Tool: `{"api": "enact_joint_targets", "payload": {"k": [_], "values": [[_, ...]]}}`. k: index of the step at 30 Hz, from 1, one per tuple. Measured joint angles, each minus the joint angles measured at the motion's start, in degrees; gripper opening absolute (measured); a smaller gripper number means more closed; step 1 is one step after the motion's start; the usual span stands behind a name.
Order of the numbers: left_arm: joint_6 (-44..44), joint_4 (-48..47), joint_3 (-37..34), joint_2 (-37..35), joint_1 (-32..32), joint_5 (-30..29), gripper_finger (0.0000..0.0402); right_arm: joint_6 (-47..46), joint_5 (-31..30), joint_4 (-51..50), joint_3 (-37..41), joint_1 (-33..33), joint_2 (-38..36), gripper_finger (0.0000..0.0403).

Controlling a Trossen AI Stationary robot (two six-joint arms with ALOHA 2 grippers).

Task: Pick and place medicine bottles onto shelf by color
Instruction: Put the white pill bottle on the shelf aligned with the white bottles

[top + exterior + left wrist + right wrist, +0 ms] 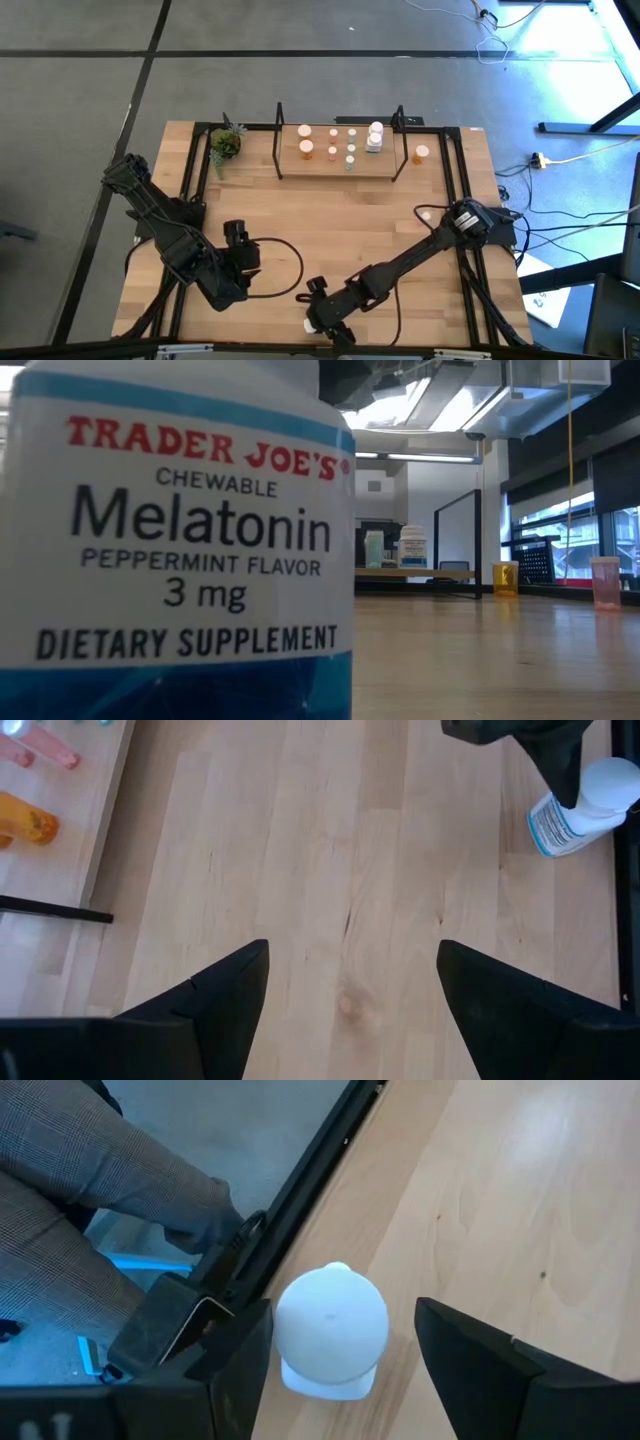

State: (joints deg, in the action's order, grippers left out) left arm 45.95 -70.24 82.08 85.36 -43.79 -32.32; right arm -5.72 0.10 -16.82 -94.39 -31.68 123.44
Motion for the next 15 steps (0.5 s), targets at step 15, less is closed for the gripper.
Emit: {"api": "enact_joint_targets", "payload": {"k": [15], "values": [[0.00, -0.07, 0.00, 0.00, 0.00, -0.01, 0.0284, 0.16, 0.01, -0.63, 0.02, 0.12, 0.61, 0.0248]]}}
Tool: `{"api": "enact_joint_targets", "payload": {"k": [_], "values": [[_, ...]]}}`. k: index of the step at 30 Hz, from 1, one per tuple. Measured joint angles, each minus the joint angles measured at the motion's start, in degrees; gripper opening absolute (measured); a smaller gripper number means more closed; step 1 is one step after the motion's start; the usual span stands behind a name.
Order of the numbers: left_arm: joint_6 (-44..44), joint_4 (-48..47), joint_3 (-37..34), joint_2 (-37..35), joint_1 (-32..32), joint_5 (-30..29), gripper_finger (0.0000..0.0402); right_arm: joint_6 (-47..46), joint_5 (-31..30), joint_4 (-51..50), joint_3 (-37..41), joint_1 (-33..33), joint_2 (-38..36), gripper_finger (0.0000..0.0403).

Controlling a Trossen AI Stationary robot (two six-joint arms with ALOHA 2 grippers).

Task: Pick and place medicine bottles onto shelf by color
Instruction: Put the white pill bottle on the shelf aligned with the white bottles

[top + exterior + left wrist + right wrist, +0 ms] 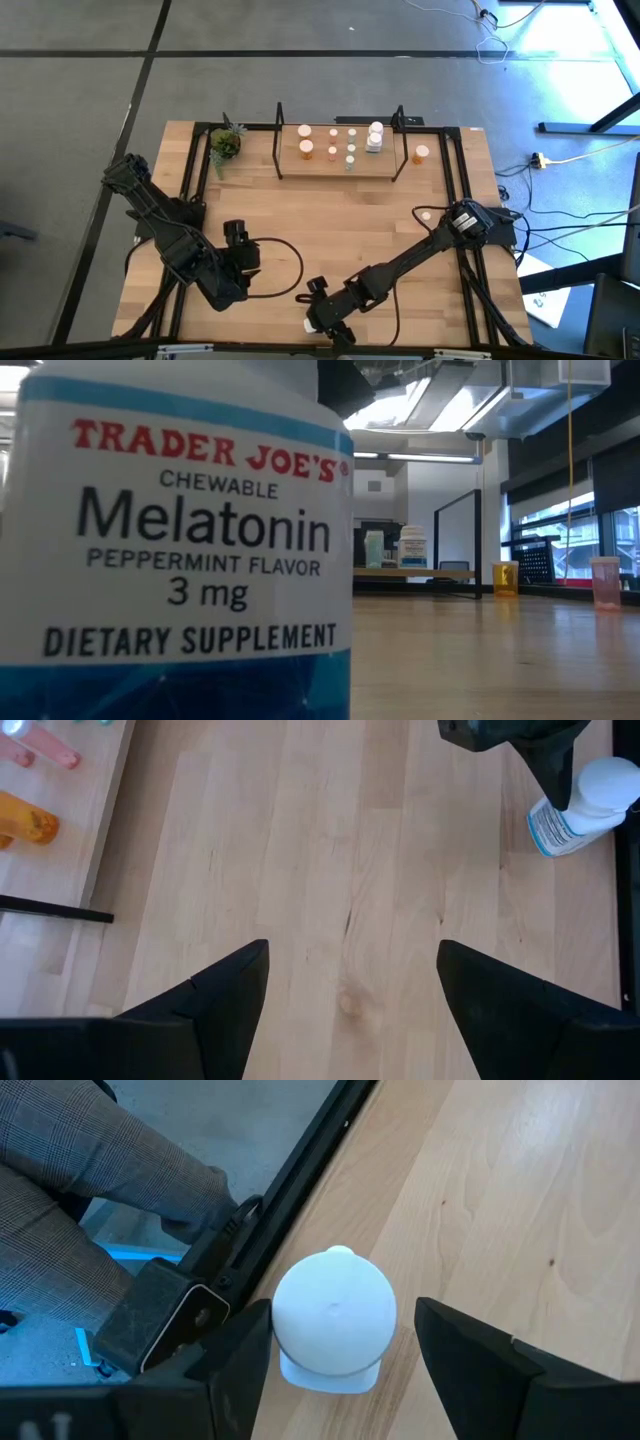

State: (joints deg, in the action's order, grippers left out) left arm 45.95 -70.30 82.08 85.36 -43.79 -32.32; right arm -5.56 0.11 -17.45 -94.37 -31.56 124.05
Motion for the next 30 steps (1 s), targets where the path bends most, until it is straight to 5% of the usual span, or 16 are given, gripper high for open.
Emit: {"api": "enact_joint_targets", "payload": {"k": [12, 30], "values": [[0.00, 0.00, 0.00, 0.00, 0.00, 0.01, 0.0284, -0.11, 0.03, -0.18, 0.00, 0.27, 0.04, 0.0245], [-0.02, 0.46, 0.00, 0.00, -1.50, 4.81, 0.0284, -0.10, -0.01, -0.18, 0.00, 0.27, 0.04, 0.0182]]}}
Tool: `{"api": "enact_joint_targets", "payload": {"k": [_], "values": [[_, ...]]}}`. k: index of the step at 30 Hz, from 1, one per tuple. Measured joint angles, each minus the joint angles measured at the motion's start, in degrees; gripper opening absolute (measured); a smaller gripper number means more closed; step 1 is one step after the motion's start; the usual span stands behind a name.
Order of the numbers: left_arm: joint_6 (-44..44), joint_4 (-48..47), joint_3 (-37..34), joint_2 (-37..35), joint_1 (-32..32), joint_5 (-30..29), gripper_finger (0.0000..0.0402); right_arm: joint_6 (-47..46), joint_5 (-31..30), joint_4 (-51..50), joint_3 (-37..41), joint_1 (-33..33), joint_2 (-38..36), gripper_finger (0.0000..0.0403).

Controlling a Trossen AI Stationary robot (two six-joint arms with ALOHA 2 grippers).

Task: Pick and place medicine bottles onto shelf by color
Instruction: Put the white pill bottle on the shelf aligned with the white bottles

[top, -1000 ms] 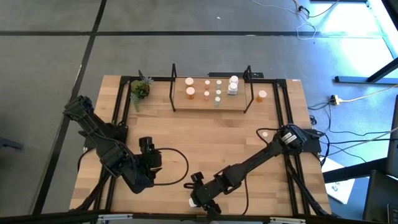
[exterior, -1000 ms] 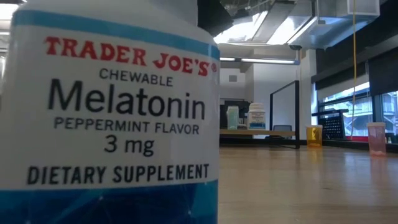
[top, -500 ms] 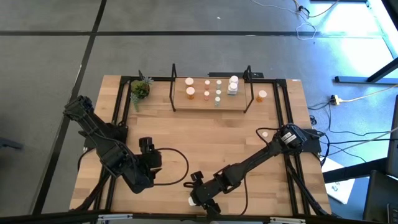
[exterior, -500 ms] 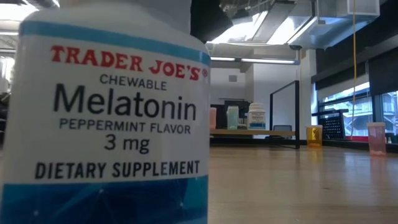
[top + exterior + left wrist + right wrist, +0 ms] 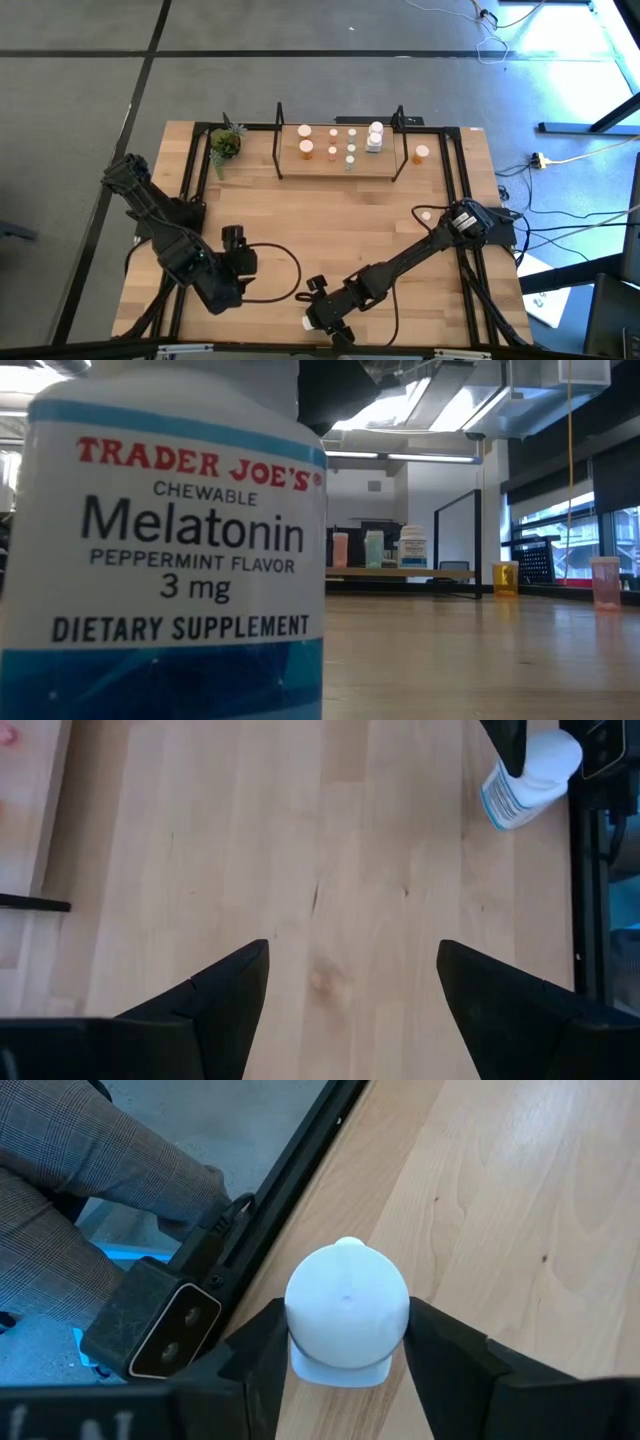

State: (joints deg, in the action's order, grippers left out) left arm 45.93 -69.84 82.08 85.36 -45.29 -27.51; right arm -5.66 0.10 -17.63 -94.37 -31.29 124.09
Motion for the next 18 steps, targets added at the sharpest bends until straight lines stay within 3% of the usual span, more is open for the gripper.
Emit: {"api": "enact_joint_targets", "payload": {"k": [18], "values": [[0.01, 0.02, 0.00, 0.00, -0.64, -0.04, 0.0284, 2.23, -0.22, -1.76, 0.03, 0.90, -0.70, 0.0183]]}}
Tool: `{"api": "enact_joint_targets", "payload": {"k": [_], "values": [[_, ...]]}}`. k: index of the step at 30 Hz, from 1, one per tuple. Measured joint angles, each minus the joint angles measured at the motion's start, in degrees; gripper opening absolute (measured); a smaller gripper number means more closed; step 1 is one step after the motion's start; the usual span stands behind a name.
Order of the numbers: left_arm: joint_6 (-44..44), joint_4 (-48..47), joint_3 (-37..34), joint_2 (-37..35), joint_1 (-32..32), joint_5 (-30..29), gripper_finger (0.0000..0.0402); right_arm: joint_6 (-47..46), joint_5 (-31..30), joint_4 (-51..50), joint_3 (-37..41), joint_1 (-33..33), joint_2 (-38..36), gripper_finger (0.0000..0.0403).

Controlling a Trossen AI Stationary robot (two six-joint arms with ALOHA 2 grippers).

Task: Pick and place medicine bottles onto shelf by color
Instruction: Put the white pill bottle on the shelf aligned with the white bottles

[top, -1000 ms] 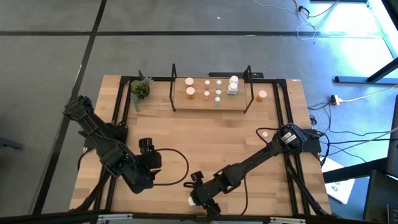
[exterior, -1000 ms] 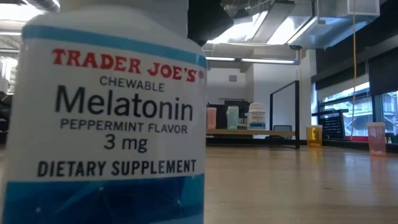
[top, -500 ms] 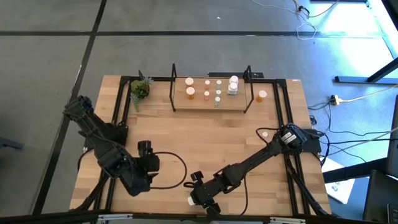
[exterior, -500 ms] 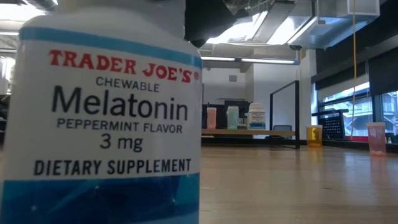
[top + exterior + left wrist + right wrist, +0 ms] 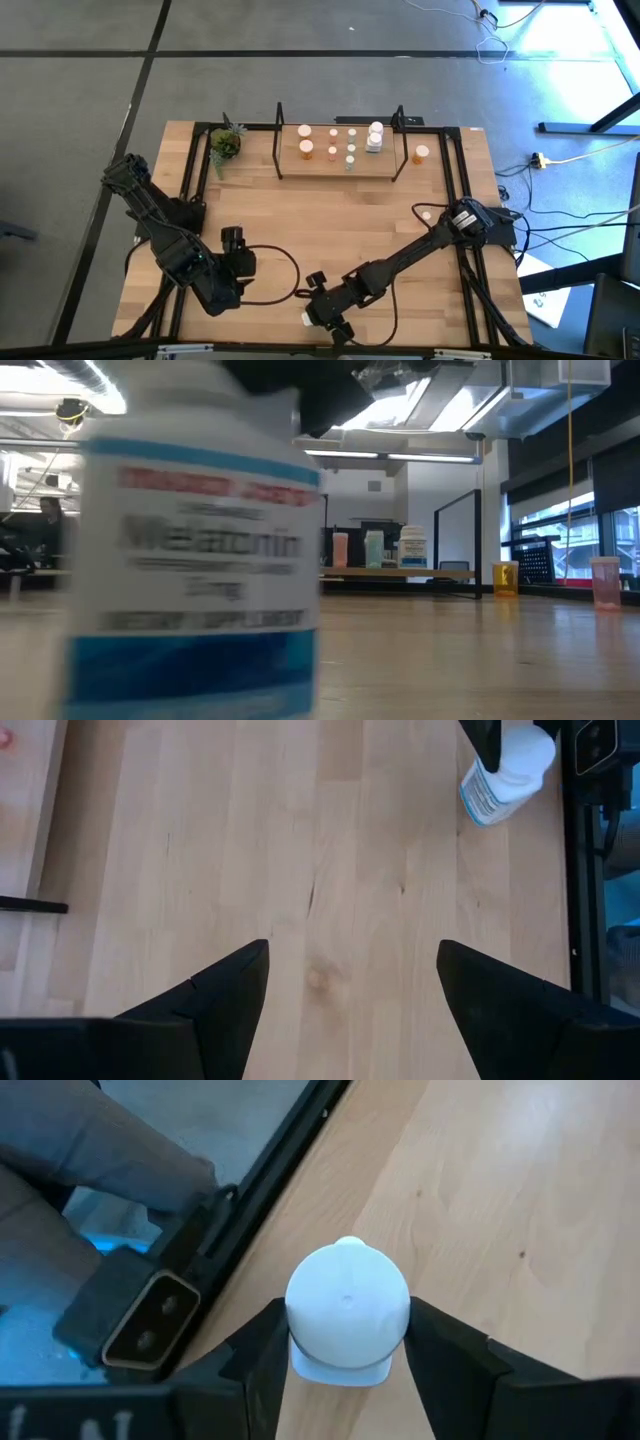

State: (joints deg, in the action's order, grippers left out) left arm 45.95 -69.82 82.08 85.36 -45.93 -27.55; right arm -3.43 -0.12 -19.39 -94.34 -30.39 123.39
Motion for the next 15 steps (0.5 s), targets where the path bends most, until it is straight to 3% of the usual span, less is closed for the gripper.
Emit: {"api": "enact_joint_targets", "payload": {"k": [15], "values": [[-0.04, -0.09, 0.00, 0.02, 0.00, -0.35, 0.0284, 0.69, -0.22, -8.81, 0.01, 2.92, -8.85, 0.0183]]}}
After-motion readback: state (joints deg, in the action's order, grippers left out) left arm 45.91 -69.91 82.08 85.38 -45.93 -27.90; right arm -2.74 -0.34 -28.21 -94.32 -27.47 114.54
